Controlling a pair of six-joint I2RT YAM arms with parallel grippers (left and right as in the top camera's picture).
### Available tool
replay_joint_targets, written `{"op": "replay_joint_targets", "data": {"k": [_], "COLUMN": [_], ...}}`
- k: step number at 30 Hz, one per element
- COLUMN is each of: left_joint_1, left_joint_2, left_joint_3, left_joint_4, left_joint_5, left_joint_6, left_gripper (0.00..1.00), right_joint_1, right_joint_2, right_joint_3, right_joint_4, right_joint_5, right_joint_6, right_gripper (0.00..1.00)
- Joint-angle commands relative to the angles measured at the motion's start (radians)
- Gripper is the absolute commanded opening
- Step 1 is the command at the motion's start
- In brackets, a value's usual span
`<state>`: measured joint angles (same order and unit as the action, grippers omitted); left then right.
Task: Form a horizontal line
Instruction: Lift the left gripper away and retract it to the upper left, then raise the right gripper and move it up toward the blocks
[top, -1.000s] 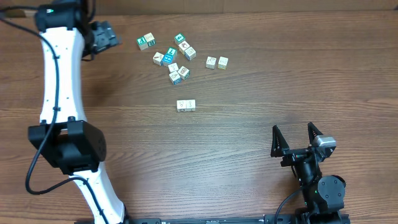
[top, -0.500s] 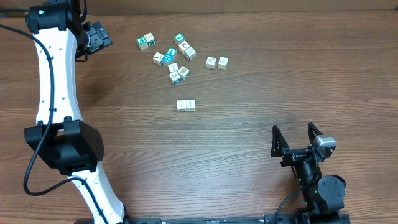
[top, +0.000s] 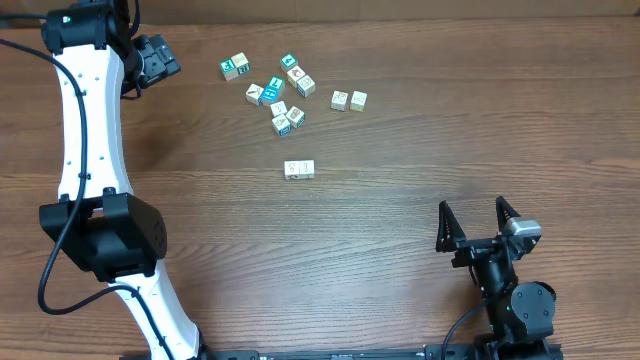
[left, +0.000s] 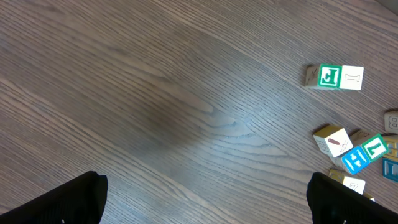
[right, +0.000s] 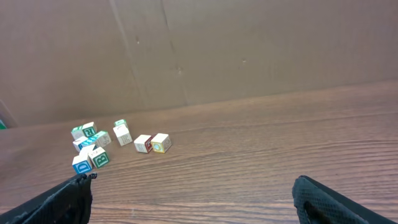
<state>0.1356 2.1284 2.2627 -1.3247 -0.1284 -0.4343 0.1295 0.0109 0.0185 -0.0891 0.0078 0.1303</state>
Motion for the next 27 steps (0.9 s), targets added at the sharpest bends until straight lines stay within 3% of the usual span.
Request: {"op": "replay_joint_targets", "data": {"k": [1, 5, 9, 18, 27], "left_joint_1": [0.002, 0.002, 0.002, 0.002, 0.002], "left_joint_2": [-0.010, -0.010, -0.010, -0.010, -0.010], "left_joint_3": [0.014, 0.014, 0.014, 0.014, 0.014], "left_joint_4": [-0.003, -0.003, -0.003, -0.004, -0.004], "left_joint_5": [-0.010, -0.010, -0.010, -0.010, -0.010], "left_joint_6": [0.019, 0.019, 0.019, 0.019, 0.019], "left_gripper": [1.00, 0.99, 0.99, 0.99, 1.00], "right_joint_1": [-0.006, -0.006, -0.006, -0.006, -0.006], "right_joint_2": [-0.008, -0.008, -0.008, -0.008, 0.001], "right_joint_3": [-0.010, -0.010, -0.010, 0.005, 0.201], "right_joint_4": [0.005, 0.005, 0.005, -0.011, -0.139], "right_joint_5": [0.005, 0.006, 0.006, -0.055, -0.055], "right_joint_6": [0.000, 0.009, 0.113, 0.114, 0.113], "right_gripper": [1.00, 1.00, 1.00, 1.00, 1.00]}}
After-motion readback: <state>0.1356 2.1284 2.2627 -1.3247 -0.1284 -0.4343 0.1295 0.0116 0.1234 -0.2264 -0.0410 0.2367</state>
